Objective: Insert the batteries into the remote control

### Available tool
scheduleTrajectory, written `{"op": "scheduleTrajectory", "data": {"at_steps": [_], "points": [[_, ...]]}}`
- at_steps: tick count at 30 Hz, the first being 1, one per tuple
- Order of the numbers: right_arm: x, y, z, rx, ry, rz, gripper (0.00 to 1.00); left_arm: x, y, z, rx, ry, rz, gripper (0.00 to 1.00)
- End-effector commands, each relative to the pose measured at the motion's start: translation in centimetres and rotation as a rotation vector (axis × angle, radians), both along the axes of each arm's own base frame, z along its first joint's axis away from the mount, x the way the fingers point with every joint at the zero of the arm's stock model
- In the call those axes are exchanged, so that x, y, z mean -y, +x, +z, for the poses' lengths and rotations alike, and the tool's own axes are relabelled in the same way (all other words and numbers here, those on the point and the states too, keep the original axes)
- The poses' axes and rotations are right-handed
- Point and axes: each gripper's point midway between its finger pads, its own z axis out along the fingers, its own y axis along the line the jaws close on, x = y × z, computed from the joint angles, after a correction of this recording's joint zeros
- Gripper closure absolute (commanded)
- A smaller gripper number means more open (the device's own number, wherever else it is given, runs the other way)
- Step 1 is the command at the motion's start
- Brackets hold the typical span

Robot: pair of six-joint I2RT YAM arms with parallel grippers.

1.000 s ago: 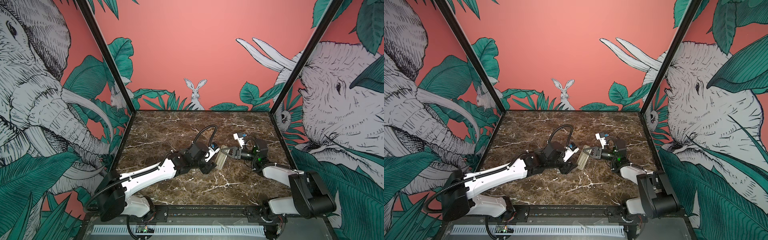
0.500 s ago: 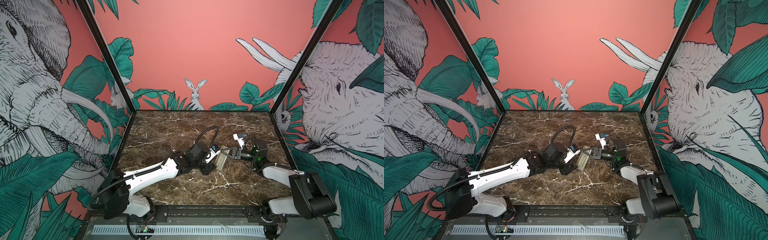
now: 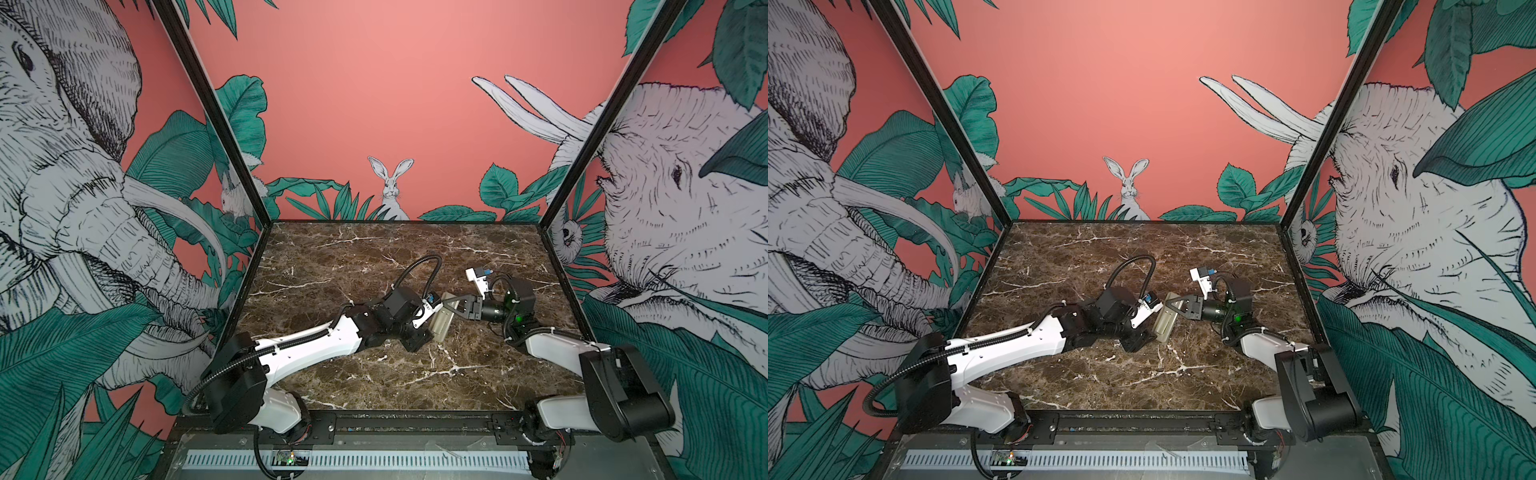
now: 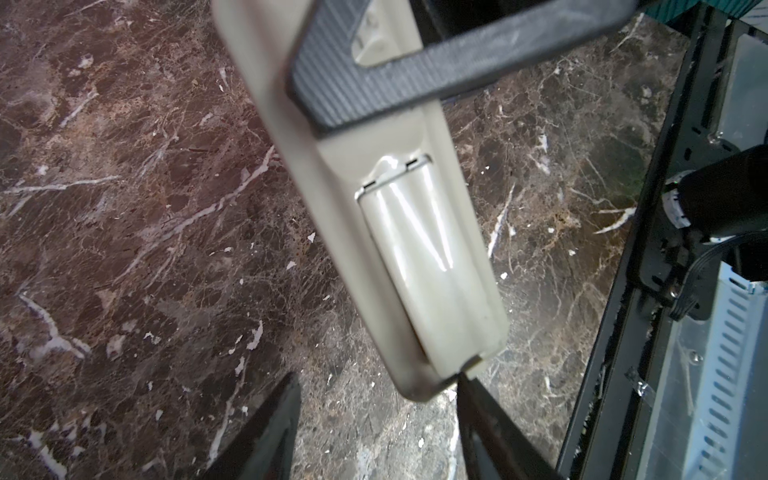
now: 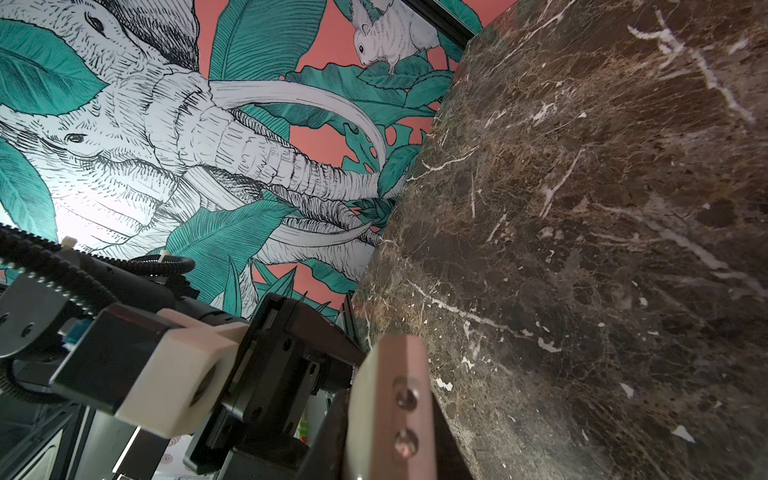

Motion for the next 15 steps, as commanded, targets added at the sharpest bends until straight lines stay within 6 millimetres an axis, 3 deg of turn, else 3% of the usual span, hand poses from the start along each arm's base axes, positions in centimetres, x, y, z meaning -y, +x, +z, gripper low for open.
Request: {"op": "scheduleTrajectory", "data": {"at_steps": [1, 15], "points": [[-0.30, 0.18, 2.24, 0.093, 0.021, 0.017, 1.00, 0.67, 0.20, 1.20, 0.015, -0.032, -0.014, 0.39], [-0.52, -0.22, 1.90, 0.096, -0.003, 0.028, 1.00, 0.70, 1.05, 1.53, 0.041, -0.034, 0.019, 0.40]]}}
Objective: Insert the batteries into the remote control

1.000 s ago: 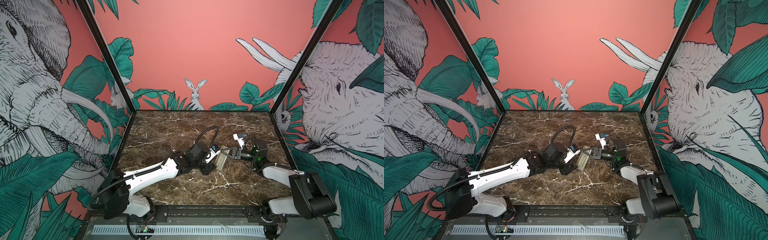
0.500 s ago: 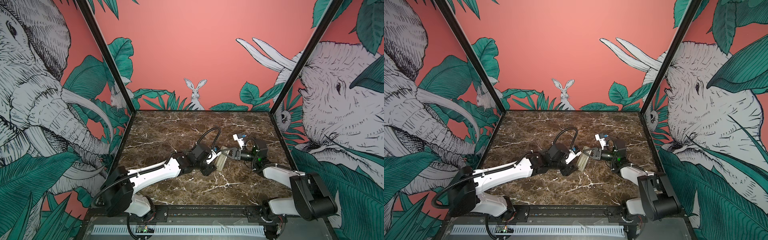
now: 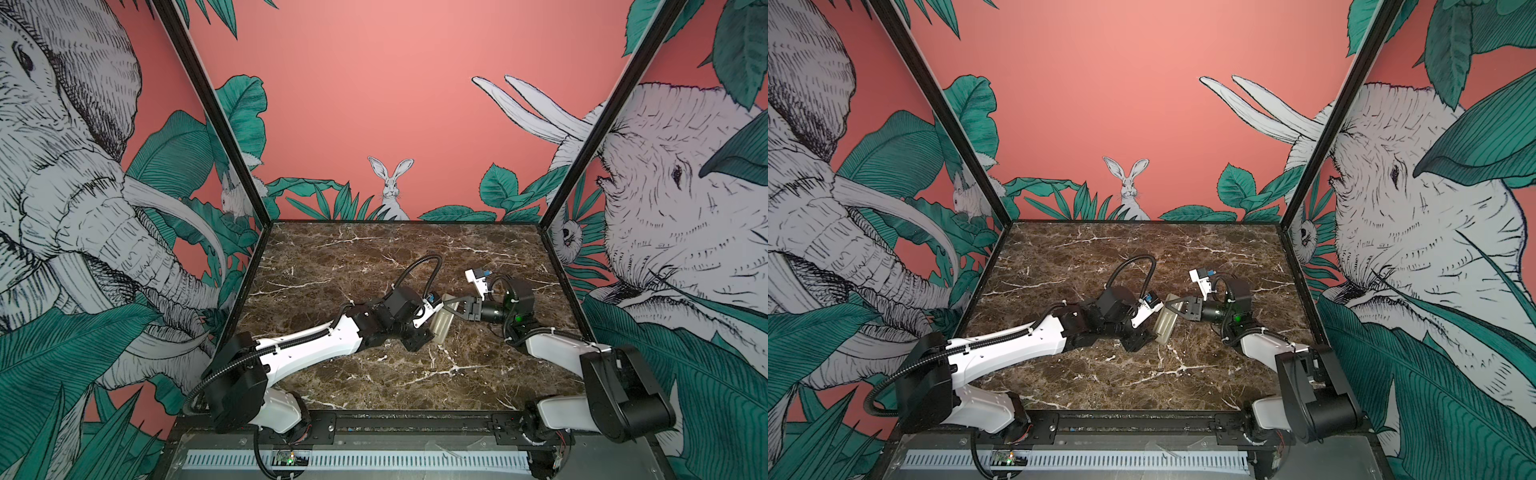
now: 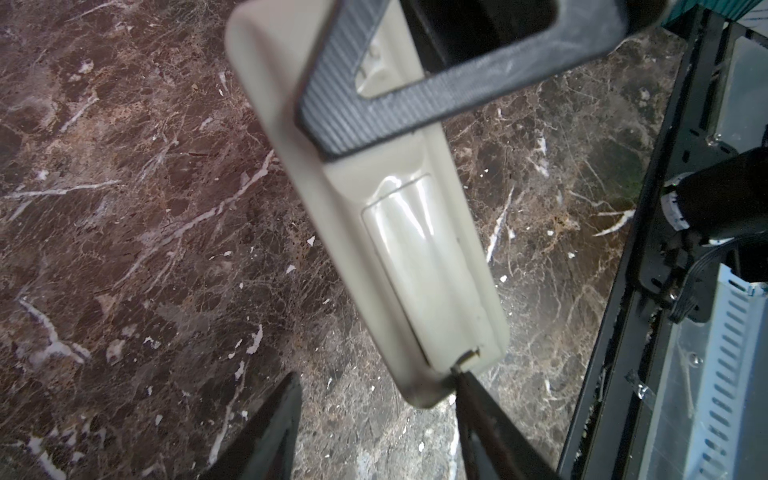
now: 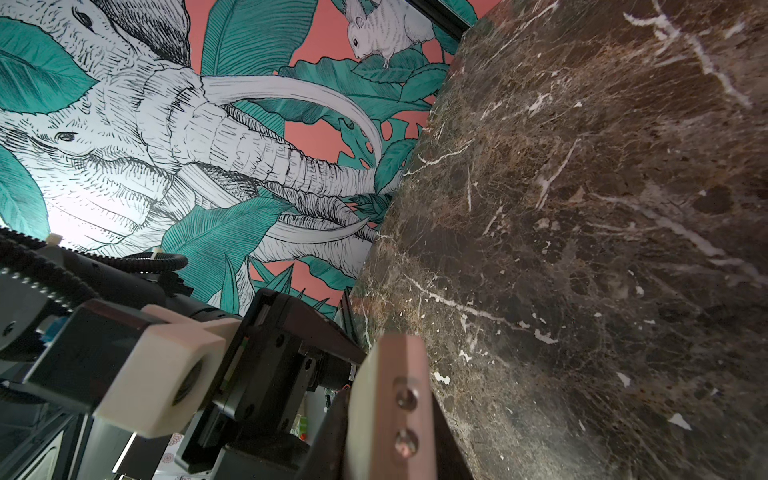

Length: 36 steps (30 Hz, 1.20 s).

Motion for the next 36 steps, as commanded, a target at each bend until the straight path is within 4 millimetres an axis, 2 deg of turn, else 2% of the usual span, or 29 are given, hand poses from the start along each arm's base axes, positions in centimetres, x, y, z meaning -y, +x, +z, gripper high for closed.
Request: {"op": "scheduleTrajectory", "data": {"at_steps": [1, 17, 27, 31, 36], "points": [[-0.5, 0.0, 2.5, 0.105, 0.016, 0.028, 1.00, 0.6, 0.9, 1.4, 0.035, -0.030, 0.018, 0.41], [-0.6, -0.1, 2.6, 0.107, 0.018, 0.031, 1.00, 0.3, 0.9, 0.9, 0.027, 0.003, 0.018, 0.40], [-0.6, 0.0, 2.6, 0.104, 0.018, 0.030, 1.00, -0.8, -0.2, 0.7, 0.008, 0.021, -0.001, 0.22], [-0.6, 0.0, 2.6, 0.102, 0.019, 0.032, 1.00, -0.9, -0.6, 1.3, 0.005, -0.001, -0.012, 0.21], [-0.6, 0.1, 2.6, 0.102, 0.019, 0.031, 1.00, -0.7, 0.1, 3.0, 0.040, -0.047, 0.022, 0.22]]}}
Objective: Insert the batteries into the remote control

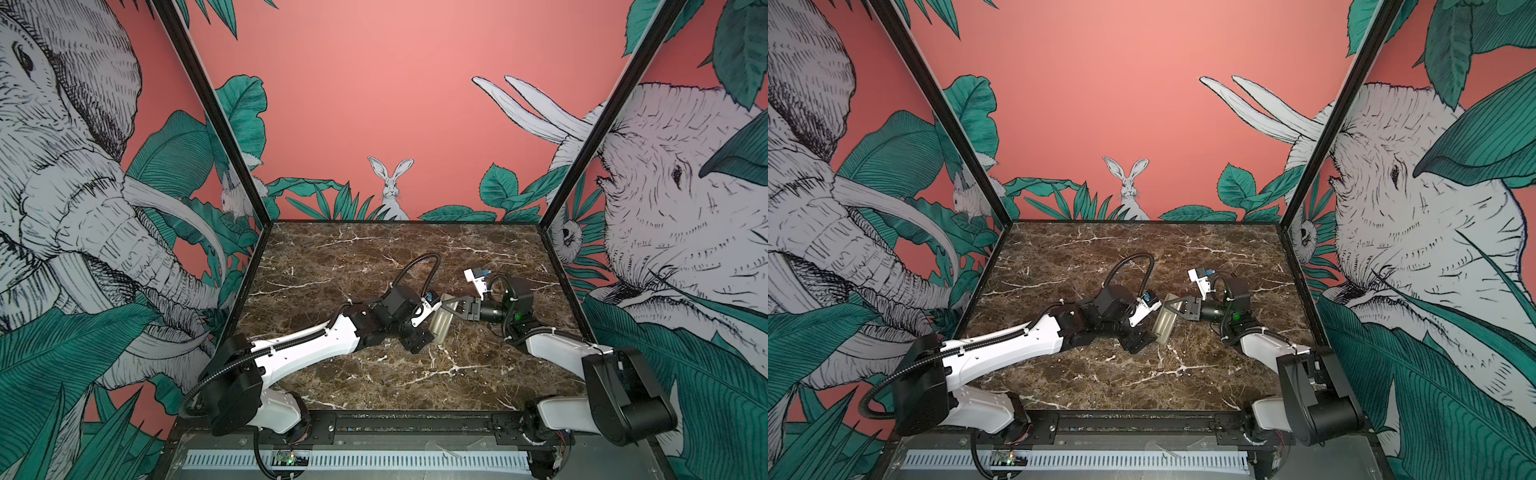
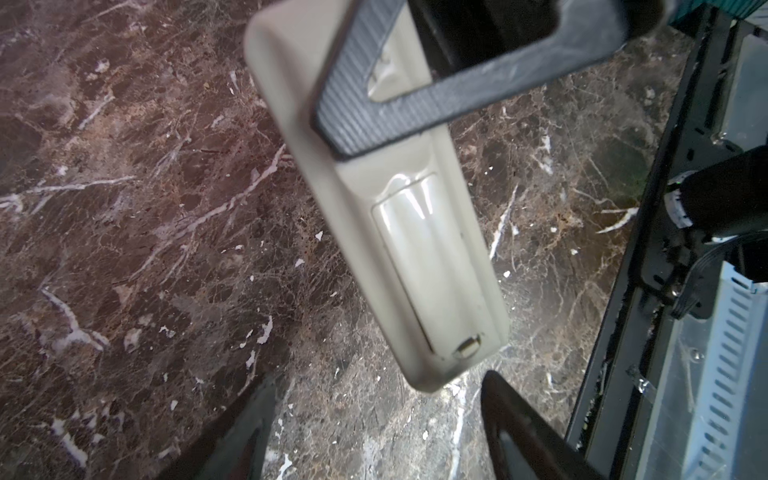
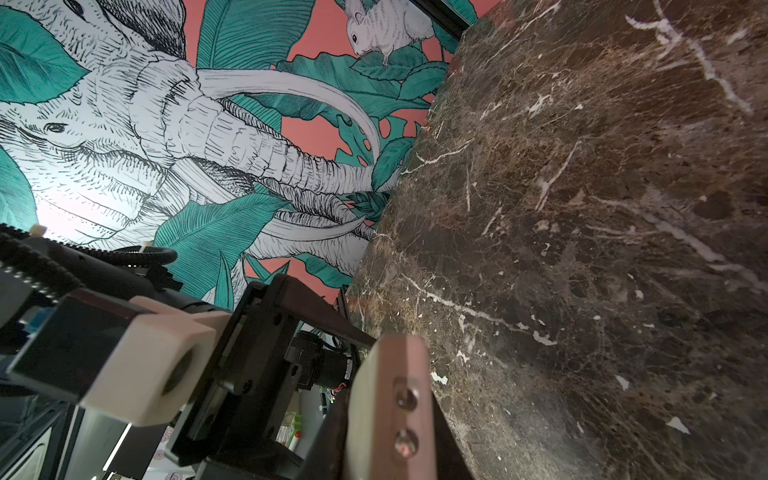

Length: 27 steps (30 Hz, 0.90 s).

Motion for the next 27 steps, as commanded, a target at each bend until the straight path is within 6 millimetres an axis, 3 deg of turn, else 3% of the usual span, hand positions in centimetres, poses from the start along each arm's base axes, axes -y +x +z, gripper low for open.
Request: {"op": "scheduleTrajectory", "data": {"at_steps": [1, 15, 27], "points": [[-0.4, 0.0, 2.3, 0.085, 0.029, 0.028, 1.00, -0.1, 0.5, 2.1, 0.033, -0.042, 0.029, 0.22], [-0.4, -0.1, 2.4, 0.089, 0.032, 0.029, 1.00, 0.9, 2.1, 1.7, 0.042, -0.004, 0.056, 0.22], [-0.4, -0.1, 2.6, 0.093, 0.036, 0.030, 1.00, 0.8, 2.6, 0.0, 0.036, 0.054, 0.061, 0.22]]}}
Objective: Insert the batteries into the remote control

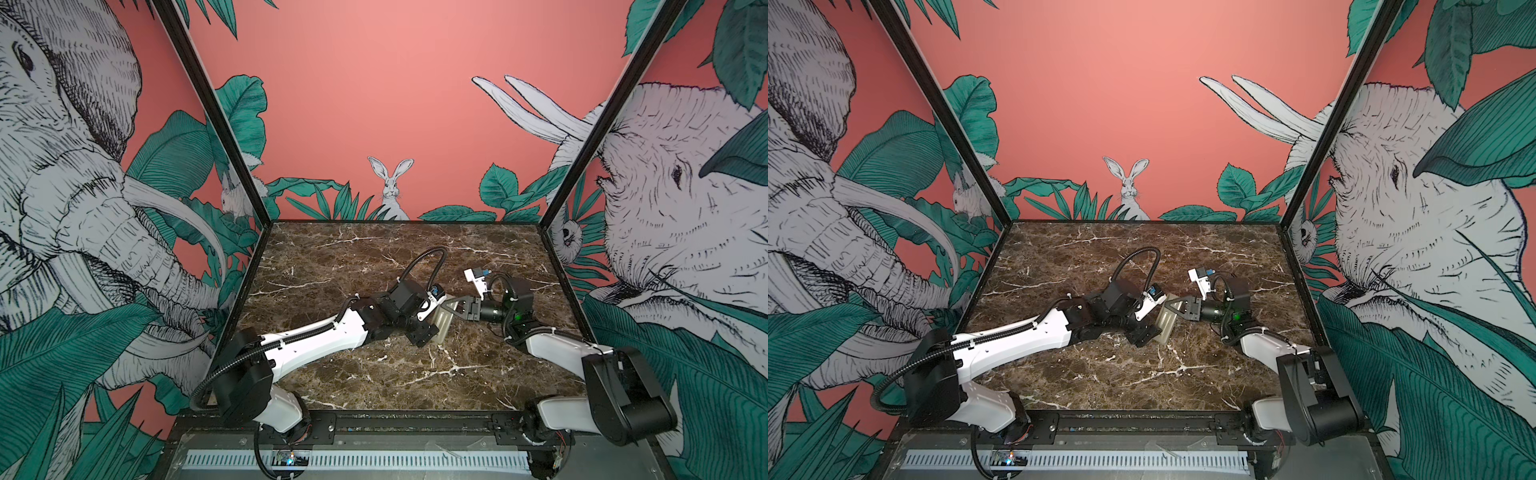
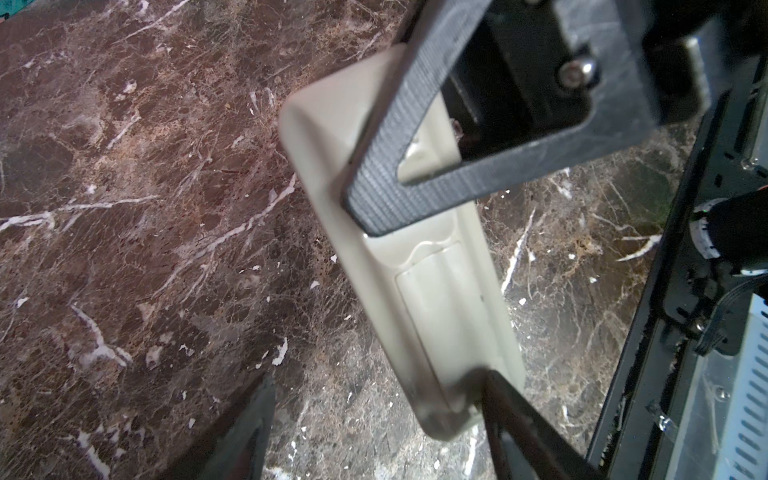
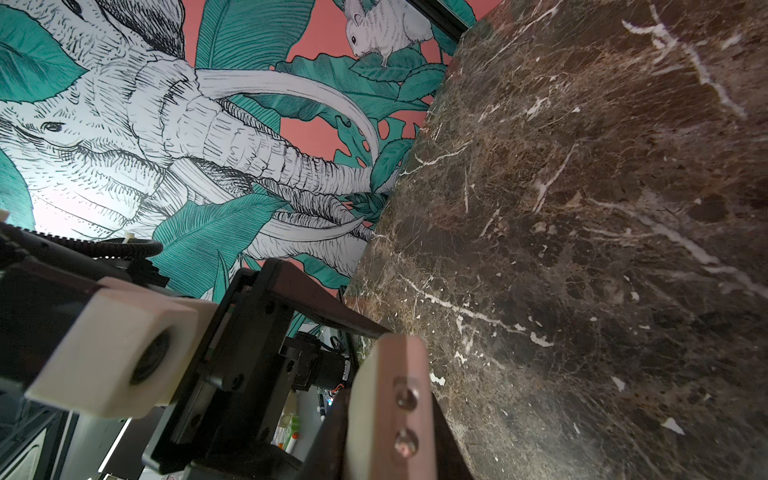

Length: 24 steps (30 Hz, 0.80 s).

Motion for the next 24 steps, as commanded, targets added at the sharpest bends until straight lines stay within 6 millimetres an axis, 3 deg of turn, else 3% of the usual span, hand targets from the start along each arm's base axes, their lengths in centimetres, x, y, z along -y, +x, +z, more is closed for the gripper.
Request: {"op": "scheduleTrajectory", "data": {"at_steps": [1, 5, 8, 15, 24], "points": [[-0.5, -0.1, 2.7, 0.094, 0.039, 0.035, 1.00, -0.4, 0.6, -0.3, 0.013, 0.031, 0.014, 0.22], [-0.6, -0.1, 3.6, 0.106, 0.066, 0.041, 1.00, -1.1, 0.6, -2.7, -0.005, 0.092, 0.026, 0.22], [-0.6, -0.1, 3.5, 0.103, 0.069, 0.041, 1.00, -0.9, 0.5, -3.1, -0.023, 0.089, 0.024, 0.22], [-0.6, -0.2, 3.3, 0.098, 0.080, 0.043, 1.00, -0.5, 0.7, -1.8, -0.006, 0.050, 0.026, 0.22], [-0.5, -0.2, 2.7, 0.102, 0.046, 0.036, 1.00, -0.9, 0.5, 1.5, 0.005, -0.076, 0.042, 0.21]]}}
